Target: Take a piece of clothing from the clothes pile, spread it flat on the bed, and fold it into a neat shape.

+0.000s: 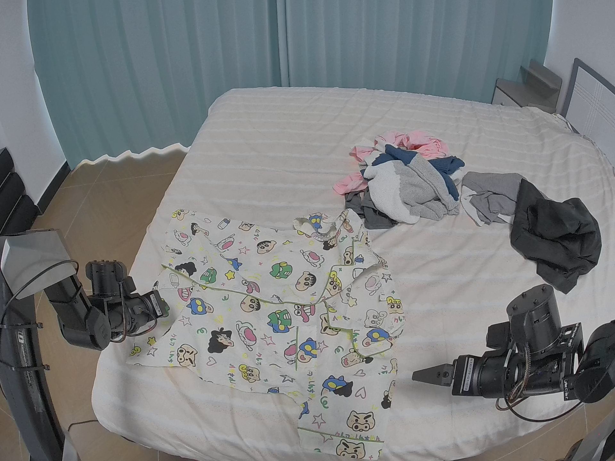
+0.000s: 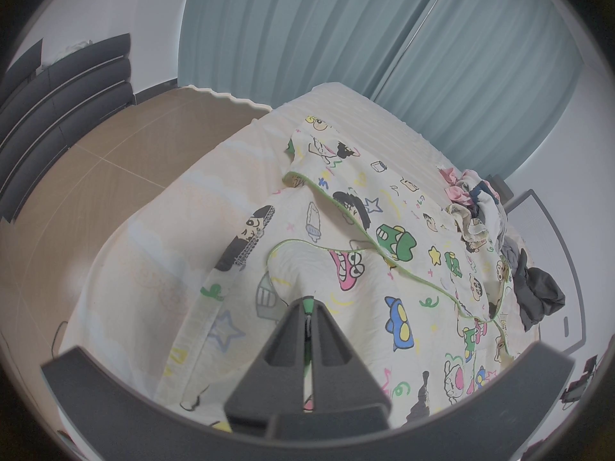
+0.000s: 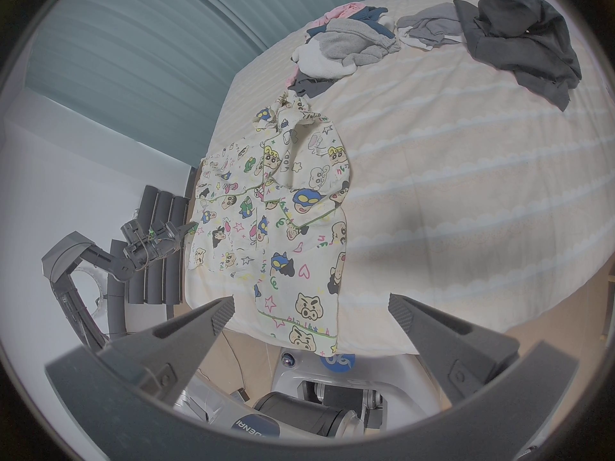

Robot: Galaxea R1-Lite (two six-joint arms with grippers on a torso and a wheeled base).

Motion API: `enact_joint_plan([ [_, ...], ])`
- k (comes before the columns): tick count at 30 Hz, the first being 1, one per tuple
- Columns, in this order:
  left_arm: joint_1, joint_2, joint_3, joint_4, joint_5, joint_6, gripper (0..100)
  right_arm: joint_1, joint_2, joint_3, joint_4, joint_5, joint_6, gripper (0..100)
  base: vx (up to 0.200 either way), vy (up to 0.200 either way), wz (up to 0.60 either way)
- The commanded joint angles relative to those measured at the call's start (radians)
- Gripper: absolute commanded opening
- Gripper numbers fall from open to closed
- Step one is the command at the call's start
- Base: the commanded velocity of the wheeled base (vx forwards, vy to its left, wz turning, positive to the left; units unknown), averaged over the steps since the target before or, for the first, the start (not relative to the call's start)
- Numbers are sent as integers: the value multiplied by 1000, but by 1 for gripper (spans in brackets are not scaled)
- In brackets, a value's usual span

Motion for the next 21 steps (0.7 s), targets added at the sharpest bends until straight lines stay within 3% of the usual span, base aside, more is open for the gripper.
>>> enact_joint_plan([
  [1,8,-17,-1,-11,1,2,0,1,2,0,0,0,0,100,0,0,0],
  [21,35,-19,-98,-33,42,22,0,1,0,1,0,-1,0,100,0,0,0],
])
